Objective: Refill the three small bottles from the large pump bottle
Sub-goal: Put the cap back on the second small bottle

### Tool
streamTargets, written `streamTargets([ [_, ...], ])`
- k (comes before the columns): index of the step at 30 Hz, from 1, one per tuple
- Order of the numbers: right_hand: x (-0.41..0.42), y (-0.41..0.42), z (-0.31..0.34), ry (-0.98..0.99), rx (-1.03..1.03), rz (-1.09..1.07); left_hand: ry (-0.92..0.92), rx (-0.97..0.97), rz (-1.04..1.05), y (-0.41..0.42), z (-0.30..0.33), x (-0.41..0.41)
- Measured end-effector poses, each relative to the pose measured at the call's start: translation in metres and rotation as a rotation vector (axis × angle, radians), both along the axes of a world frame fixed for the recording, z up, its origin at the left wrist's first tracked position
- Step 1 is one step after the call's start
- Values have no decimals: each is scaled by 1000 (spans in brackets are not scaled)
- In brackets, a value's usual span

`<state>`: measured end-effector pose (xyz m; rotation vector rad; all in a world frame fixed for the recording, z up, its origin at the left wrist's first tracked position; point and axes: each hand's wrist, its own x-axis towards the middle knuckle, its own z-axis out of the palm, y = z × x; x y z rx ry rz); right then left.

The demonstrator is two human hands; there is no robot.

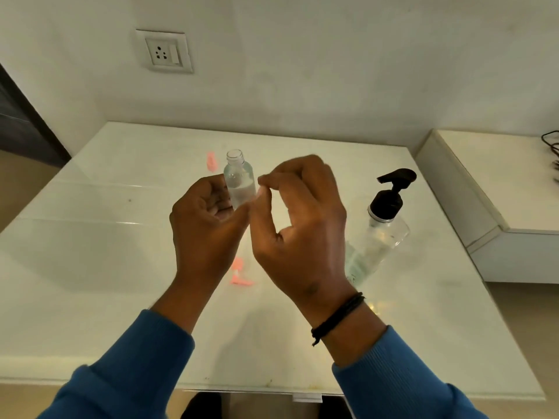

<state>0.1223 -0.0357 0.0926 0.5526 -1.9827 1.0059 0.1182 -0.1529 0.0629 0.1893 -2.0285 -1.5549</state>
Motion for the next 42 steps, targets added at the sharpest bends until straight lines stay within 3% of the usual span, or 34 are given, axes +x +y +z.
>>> streamTargets([
  [5,-9,5,-45,-164,131,-16,-85,-56,30,-11,-12,-7],
  [12,-15,3,-83,-672,707,237,-189,-50,60,-19,-20,-12],
  [16,-13,-5,-91,-731,928,309,-236,-39,40,-24,-26,-13],
  [19,-12,-8,-99,-733,983,298,-256,-30,23,-23,-28,-13],
  [28,-22,-6,-109,-616,858,156,-302,-20,23,-20,-28,-13],
  [35,-34,-6,-102,-586,486,-65,-252,-49,99,-21,-20,-12],
  [42,-22,-12,-57,-626,76,-96,-221,-53,68,-19,0,4],
])
